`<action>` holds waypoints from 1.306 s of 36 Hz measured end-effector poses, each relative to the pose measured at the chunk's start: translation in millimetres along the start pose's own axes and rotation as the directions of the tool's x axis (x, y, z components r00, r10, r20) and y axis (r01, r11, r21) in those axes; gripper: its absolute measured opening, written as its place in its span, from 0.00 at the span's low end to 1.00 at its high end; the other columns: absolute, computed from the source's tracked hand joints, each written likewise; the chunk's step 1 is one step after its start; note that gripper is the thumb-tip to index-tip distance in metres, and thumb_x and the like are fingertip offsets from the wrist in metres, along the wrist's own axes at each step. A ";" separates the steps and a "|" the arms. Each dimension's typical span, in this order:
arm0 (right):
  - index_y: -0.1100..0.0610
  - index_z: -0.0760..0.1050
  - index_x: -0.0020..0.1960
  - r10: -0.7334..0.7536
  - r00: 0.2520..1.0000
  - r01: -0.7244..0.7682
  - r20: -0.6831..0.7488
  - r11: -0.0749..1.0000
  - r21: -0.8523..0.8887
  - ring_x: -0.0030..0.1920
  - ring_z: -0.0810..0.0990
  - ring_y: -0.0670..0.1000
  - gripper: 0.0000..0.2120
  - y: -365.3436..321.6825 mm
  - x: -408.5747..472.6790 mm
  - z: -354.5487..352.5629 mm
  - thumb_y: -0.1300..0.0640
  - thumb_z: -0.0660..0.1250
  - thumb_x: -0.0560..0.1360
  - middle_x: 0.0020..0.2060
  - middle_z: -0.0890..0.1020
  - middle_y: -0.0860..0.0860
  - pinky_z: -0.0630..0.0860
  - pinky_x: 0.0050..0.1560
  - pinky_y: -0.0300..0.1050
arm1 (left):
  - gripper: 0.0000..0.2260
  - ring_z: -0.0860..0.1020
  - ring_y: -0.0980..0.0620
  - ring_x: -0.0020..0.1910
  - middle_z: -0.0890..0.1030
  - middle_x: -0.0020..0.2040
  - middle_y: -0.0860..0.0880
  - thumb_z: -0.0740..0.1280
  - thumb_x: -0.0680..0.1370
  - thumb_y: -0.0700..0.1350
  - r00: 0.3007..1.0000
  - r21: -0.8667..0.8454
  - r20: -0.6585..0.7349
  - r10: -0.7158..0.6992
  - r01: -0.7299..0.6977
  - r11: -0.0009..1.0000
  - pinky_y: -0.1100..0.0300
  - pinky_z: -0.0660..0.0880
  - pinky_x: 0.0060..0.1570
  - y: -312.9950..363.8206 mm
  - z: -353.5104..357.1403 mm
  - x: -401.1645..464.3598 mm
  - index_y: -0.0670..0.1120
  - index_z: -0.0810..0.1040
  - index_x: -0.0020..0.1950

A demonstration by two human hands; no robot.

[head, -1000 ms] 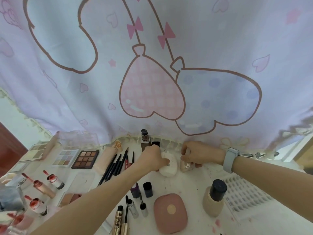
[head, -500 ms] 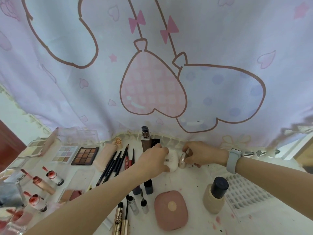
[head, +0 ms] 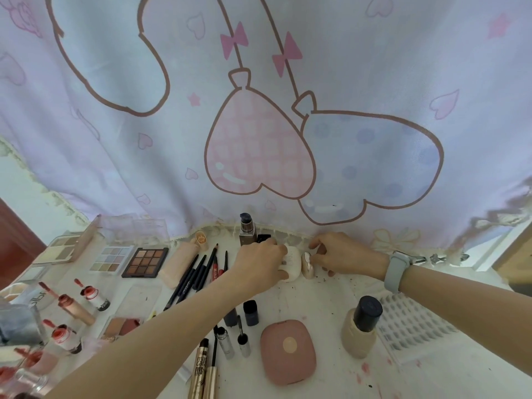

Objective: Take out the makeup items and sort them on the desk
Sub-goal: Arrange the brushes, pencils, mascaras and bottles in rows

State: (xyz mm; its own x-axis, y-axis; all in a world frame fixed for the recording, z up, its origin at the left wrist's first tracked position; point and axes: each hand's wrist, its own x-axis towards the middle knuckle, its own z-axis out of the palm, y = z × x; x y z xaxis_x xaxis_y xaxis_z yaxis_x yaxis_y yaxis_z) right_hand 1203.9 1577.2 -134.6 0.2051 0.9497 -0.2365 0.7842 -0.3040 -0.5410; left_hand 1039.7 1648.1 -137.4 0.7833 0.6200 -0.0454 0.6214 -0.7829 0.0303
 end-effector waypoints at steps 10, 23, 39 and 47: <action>0.57 0.76 0.55 -0.149 0.983 0.170 -0.103 0.956 0.239 0.36 0.79 0.44 0.09 -15.0 -53.1 -40.9 0.56 0.61 0.79 0.41 0.82 0.50 0.75 0.36 0.35 | 0.15 0.76 0.50 0.55 0.78 0.58 0.50 0.62 0.79 0.52 0.990 -0.266 -0.138 -0.025 -0.013 0.964 0.54 0.74 0.54 6.3 -33.3 -30.0 0.48 0.76 0.63; 0.45 0.76 0.49 -0.278 0.880 0.390 -0.385 0.886 0.252 0.38 0.71 0.45 0.05 20.5 -132.6 -1.6 0.54 0.66 0.75 0.38 0.72 0.48 0.68 0.42 0.35 | 0.15 0.76 0.59 0.49 0.78 0.57 0.54 0.65 0.78 0.46 0.930 -0.710 -0.316 -0.189 -0.099 0.698 0.73 0.71 0.46 79.6 -8.8 -100.9 0.47 0.75 0.64; 0.52 0.73 0.47 -0.247 0.867 0.324 -0.432 0.939 0.115 0.33 0.69 0.49 0.08 27.9 -141.7 13.6 0.50 0.68 0.73 0.35 0.76 0.58 0.69 0.38 0.41 | 0.15 0.68 0.52 0.54 0.80 0.49 0.55 0.68 0.74 0.55 0.899 -0.603 -0.330 -0.289 0.035 0.797 0.58 0.68 0.44 141.5 69.3 -84.7 0.51 0.75 0.58; 0.53 0.75 0.47 -0.290 0.879 0.297 -0.379 0.954 -0.041 0.35 0.73 0.46 0.08 34.9 -141.3 9.5 0.48 0.63 0.75 0.36 0.78 0.49 0.69 0.40 0.42 | 0.13 0.75 0.50 0.36 0.78 0.30 0.55 0.62 0.68 0.55 0.710 -0.352 -0.659 -0.249 0.001 0.936 0.59 0.64 0.37 142.2 87.3 -79.3 0.47 0.79 0.41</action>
State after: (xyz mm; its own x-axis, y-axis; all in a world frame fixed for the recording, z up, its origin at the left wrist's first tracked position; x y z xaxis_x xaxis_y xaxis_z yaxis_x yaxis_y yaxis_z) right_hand 1196.8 1431.7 -127.8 0.1746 0.9511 0.2549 0.8331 -0.0047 -0.5531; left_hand 1064.5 1483.1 -216.7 0.4128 0.6690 0.6181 0.5886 -0.7138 0.3794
